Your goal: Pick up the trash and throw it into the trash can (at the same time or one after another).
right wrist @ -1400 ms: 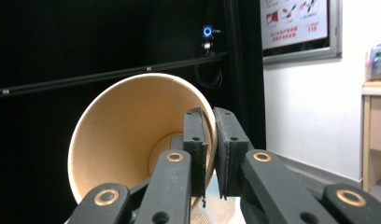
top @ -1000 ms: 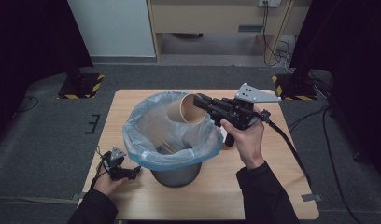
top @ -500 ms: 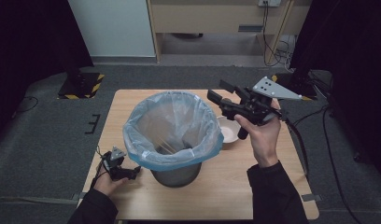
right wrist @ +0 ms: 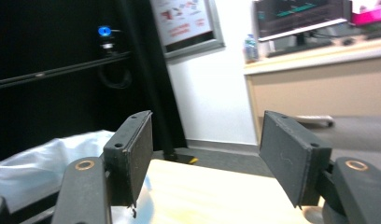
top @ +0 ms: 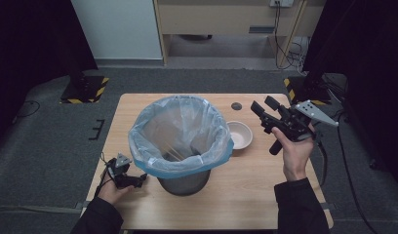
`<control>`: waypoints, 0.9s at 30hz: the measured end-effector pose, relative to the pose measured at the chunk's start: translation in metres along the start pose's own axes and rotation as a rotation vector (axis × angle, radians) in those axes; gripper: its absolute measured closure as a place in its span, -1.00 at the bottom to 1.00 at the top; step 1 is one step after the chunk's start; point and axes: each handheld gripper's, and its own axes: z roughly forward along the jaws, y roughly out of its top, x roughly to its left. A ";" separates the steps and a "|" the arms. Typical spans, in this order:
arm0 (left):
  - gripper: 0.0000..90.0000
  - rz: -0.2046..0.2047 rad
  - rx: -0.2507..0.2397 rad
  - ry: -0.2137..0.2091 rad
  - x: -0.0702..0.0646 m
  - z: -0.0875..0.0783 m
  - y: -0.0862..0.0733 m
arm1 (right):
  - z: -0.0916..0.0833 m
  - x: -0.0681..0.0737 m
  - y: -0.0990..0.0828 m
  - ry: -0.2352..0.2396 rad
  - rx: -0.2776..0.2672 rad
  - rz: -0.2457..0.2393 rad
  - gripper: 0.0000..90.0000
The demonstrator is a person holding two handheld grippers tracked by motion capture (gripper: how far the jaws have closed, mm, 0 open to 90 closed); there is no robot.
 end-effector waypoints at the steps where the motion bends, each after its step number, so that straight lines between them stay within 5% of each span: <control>1: -1.00 0.000 0.000 0.000 0.000 0.000 0.000 | 0.000 -0.007 -0.004 -0.020 0.018 0.007 -0.23; 7: -1.00 0.000 0.000 0.000 0.000 0.000 0.000 | 0.001 -0.029 -0.022 -0.098 0.075 -0.002 -0.23; 17: -1.00 0.000 0.000 0.000 0.000 0.000 0.000 | 0.015 -0.067 -0.072 -0.218 0.260 -0.005 -0.13; 27: -1.00 0.001 0.000 -0.003 0.000 0.000 0.000 | 0.036 -0.084 -0.117 -0.254 0.425 -0.035 -0.01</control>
